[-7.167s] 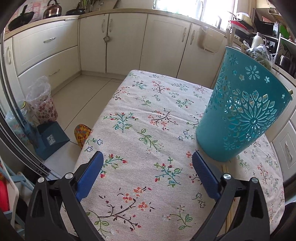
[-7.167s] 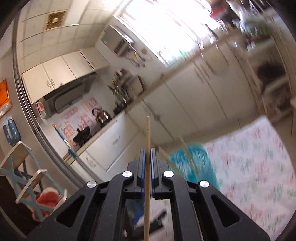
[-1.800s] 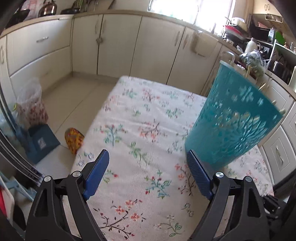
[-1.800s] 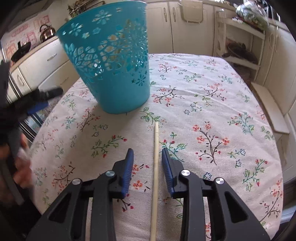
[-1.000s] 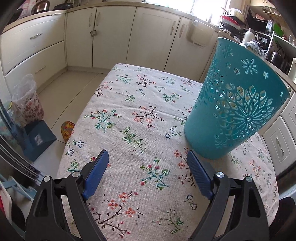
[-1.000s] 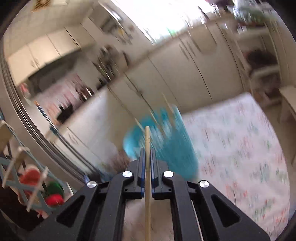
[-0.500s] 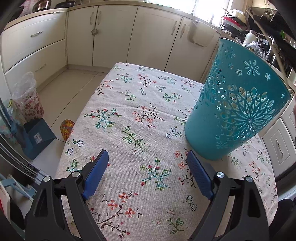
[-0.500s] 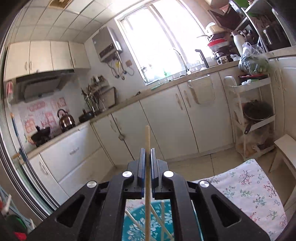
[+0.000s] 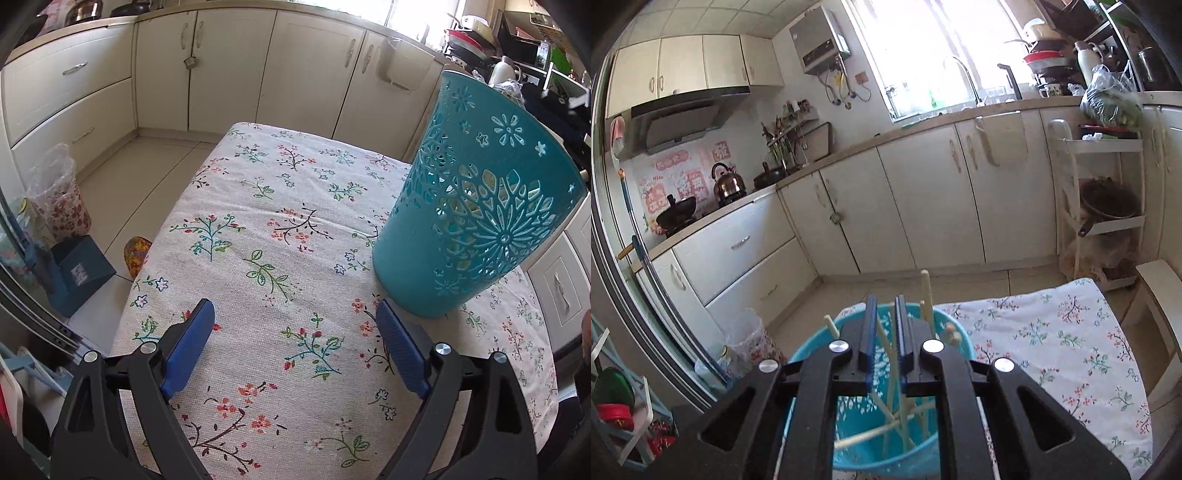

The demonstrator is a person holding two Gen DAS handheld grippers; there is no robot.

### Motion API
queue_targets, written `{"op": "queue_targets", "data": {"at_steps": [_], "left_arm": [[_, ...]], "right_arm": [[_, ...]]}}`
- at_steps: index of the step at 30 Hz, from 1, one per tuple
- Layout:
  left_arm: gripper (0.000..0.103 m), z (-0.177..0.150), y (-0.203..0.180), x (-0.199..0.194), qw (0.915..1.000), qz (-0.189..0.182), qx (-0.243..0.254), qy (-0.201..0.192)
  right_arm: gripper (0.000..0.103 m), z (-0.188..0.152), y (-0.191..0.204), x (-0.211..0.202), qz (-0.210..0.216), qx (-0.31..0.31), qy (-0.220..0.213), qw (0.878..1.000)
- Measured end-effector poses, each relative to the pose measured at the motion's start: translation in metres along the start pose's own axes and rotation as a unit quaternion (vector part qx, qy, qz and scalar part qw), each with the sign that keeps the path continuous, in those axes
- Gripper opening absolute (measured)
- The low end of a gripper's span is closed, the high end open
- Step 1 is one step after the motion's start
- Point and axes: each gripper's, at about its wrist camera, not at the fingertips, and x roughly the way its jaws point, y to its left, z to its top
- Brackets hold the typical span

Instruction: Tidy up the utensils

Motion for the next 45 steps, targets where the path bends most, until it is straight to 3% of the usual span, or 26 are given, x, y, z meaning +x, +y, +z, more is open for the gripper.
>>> {"op": "queue_targets", "data": {"at_steps": [1,3,5,7,10,13,16,19,25,32,37,45], "left_arm": [[0.086,0.000,0.000,0.000,1.0000,0.000,-0.001,0.000],[0.088,0.000,0.000,0.000,1.0000,-0.001,0.000,0.001],[0.090,0.000,-0.001,0.001,1.0000,0.003,0.003,0.001],[0.092,0.000,-0.002,0.000,0.9999,0.009,0.007,0.001],[0.092,0.000,-0.005,-0.001,0.9997,0.017,0.017,0.002],[0.093,-0.001,-0.012,-0.011,0.9983,0.047,0.034,-0.007],[0.095,-0.008,-0.020,-0.039,0.9962,0.067,0.051,-0.021],[0.095,-0.013,-0.027,-0.073,0.9950,0.074,0.057,-0.034],[0.095,-0.019,-0.048,-0.141,0.9899,0.089,0.107,-0.026],[0.095,-0.038,-0.051,-0.228,0.9915,0.066,0.103,-0.043],[0.095,-0.066,-0.049,-0.278,0.9914,0.076,0.081,-0.069],[0.095,-0.090,-0.047,-0.311,0.9918,0.065,0.083,-0.072]], "right_arm": [[0.026,-0.001,-0.001,-0.006,0.000,0.003,-0.001,1.000],[0.028,-0.006,-0.002,-0.024,-0.003,0.008,-0.010,1.000],[0.038,-0.014,-0.003,-0.044,-0.012,0.017,-0.014,1.000],[0.062,-0.029,-0.003,-0.062,-0.032,0.025,-0.003,0.999],[0.083,-0.070,-0.004,-0.081,-0.088,0.031,0.057,0.994],[0.084,-0.108,-0.012,-0.086,-0.116,0.057,0.134,0.983],[0.086,-0.122,-0.013,-0.097,-0.132,0.065,0.169,0.975],[0.093,-0.113,-0.007,-0.113,-0.144,0.063,0.155,0.975],[0.095,-0.088,0.022,-0.150,-0.137,0.048,0.116,0.983],[0.096,-0.071,0.058,-0.203,-0.114,0.039,0.090,0.989],[0.096,-0.094,0.080,-0.243,-0.108,0.048,0.072,0.990],[0.096,-0.126,0.095,-0.267,-0.121,0.038,0.073,0.989]]}}
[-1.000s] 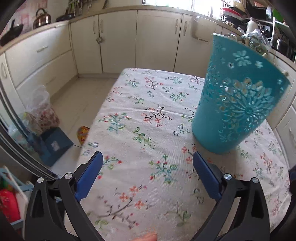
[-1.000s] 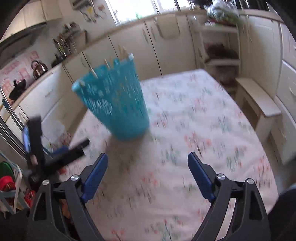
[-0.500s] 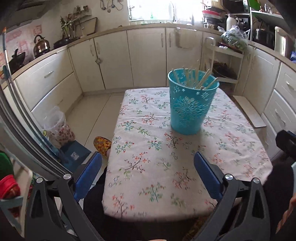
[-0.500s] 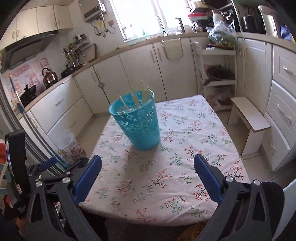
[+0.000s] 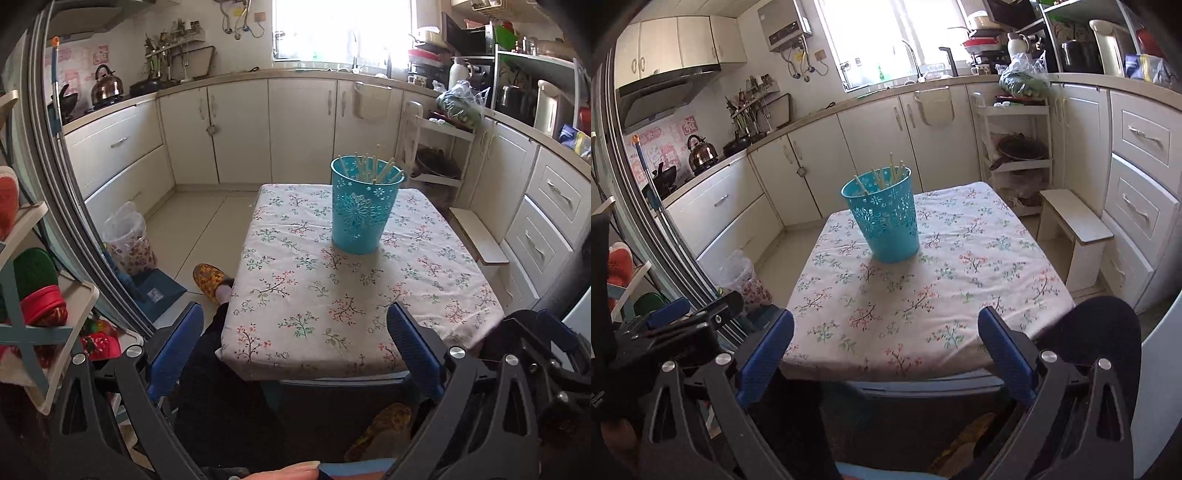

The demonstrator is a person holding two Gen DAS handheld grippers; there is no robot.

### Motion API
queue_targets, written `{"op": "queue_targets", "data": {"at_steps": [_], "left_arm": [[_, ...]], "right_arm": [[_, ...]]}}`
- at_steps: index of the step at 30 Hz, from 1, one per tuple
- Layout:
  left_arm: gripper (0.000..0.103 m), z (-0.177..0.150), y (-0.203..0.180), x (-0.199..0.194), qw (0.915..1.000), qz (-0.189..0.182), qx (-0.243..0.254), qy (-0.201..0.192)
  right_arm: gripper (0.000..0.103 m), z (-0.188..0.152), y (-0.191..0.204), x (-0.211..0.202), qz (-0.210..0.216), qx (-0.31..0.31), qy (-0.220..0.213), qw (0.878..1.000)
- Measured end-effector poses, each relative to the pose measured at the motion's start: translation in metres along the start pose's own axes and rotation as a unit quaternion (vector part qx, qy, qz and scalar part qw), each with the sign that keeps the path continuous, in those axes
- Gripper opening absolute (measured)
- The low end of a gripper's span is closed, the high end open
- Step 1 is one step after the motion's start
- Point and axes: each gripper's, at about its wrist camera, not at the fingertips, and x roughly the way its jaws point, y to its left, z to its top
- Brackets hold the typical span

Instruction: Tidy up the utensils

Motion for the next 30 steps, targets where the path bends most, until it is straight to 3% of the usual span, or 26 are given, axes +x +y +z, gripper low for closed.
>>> {"op": "queue_targets", "data": {"at_steps": [9,30], "left_arm": [[0.095,-0.009,-0.004,-0.024,0.9996,-0.002,0.011,-0.024],[0.095,-0.012,-0.003,-0.028,0.9996,0.002,0.006,-0.026]], "right_arm": [[0.096,-0.008,0.010,-0.026,0.002,-0.011,-0.039,0.999],[0.096,-0.012,0.009,-0.032,-0.004,-0.019,-0.047,0.999]]}}
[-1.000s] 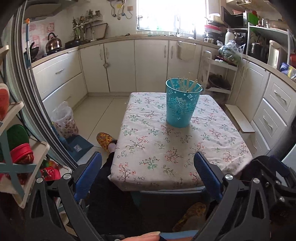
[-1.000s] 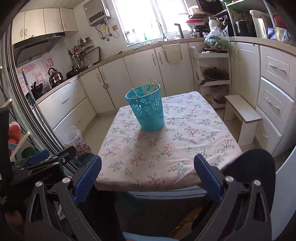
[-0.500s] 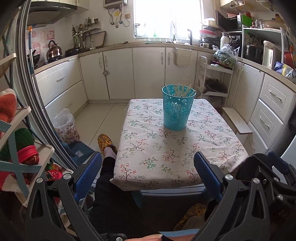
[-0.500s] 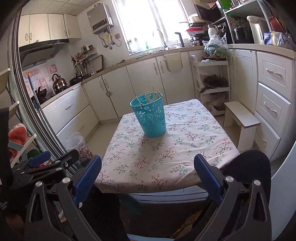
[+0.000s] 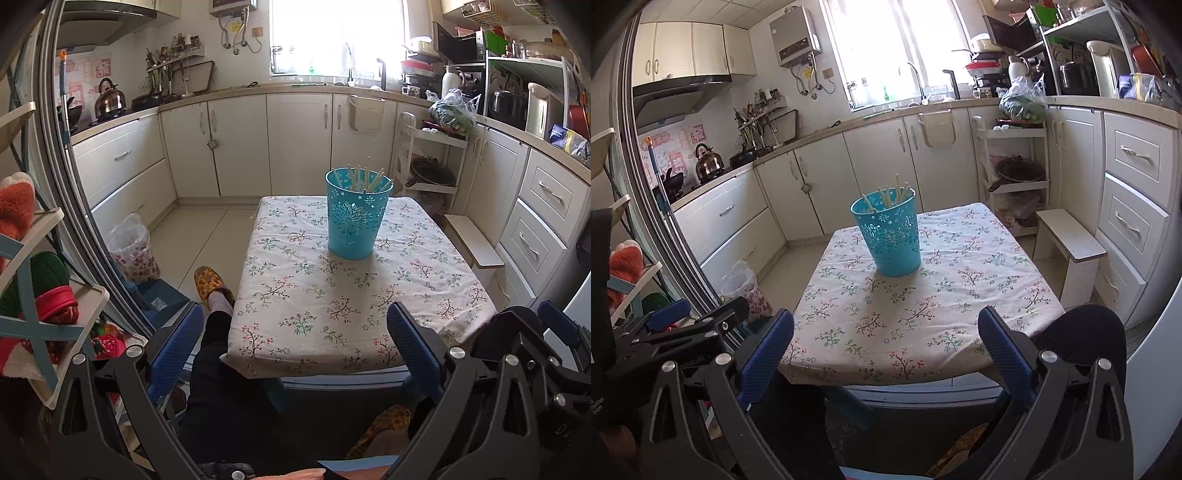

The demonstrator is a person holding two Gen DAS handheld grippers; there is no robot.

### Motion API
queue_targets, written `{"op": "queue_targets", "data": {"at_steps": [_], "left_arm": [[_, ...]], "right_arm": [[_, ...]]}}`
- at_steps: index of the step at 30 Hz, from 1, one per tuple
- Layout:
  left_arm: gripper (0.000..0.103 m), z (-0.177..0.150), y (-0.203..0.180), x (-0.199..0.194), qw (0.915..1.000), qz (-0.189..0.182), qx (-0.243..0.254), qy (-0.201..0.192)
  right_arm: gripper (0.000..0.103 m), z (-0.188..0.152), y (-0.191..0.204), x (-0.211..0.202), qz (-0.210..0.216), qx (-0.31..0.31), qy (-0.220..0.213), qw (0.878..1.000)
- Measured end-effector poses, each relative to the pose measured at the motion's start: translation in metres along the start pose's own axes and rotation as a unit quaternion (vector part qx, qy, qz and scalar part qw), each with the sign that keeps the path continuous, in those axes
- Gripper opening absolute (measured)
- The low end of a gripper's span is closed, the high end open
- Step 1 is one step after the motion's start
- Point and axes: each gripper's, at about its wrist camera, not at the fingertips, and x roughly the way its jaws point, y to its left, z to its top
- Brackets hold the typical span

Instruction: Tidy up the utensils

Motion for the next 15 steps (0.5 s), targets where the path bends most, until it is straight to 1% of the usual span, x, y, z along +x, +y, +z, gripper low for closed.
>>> {"op": "queue_targets", "data": {"at_steps": [7,11,15], "left_arm": [[0.095,-0.001,0.002,-0.001,1.0000,0.000,-0.002,-0.004],[0.095,0.000,0.005,-0.005,0.9999,0.002,-0.005,-0.010],[0.095,-0.001,0.007,-0.008,0.9998,0.002,-0.010,-0.014]], "right_arm": [[0.096,0.000,0.003,-0.003,-0.001,-0.006,-0.006,1.000],[0.096,0.008,0.004,-0.004,0.003,-0.010,-0.007,1.000],[0.096,0.013,0.007,-0.011,0.020,-0.003,-0.008,1.000]]}}
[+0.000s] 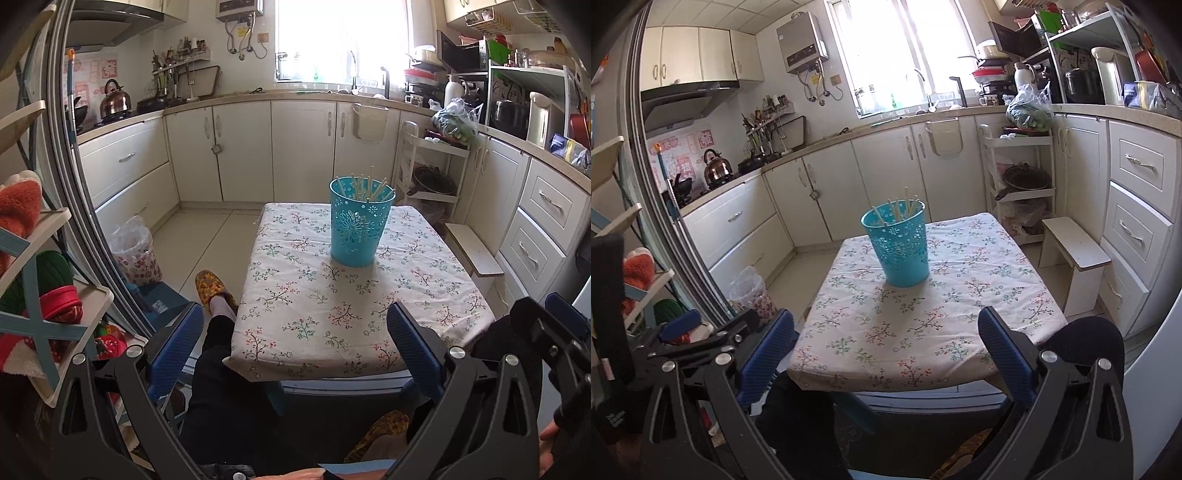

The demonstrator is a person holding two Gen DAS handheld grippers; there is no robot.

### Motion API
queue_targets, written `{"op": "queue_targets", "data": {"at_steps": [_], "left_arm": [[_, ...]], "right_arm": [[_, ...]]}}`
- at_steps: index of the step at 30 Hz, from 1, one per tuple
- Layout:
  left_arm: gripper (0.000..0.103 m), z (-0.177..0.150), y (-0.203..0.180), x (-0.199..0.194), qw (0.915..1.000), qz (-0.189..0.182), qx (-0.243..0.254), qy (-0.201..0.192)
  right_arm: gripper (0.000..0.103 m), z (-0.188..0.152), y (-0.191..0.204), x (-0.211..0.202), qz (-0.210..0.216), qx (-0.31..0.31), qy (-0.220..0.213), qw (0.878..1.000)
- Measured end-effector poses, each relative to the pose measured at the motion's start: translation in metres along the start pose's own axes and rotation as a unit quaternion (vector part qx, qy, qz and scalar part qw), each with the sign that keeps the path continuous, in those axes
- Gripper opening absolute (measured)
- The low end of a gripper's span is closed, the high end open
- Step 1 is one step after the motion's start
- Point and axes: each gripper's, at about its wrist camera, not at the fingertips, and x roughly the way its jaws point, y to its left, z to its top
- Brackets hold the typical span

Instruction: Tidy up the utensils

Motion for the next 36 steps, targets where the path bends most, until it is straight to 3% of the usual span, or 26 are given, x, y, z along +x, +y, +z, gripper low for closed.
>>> {"op": "queue_targets", "data": {"at_steps": [6,36], "left_arm": [[0.095,-0.002,0.001,-0.003,1.0000,-0.002,-0.004,-0.001],[0.095,-0.003,0.005,-0.006,1.0000,0.001,-0.003,-0.002]], "right_arm": [[0.096,-0.014,0.007,0.006,-0.005,-0.017,0.019,1.000],[0.096,-0.012,0.005,-0.002,-0.013,-0.011,0.006,1.000]]}}
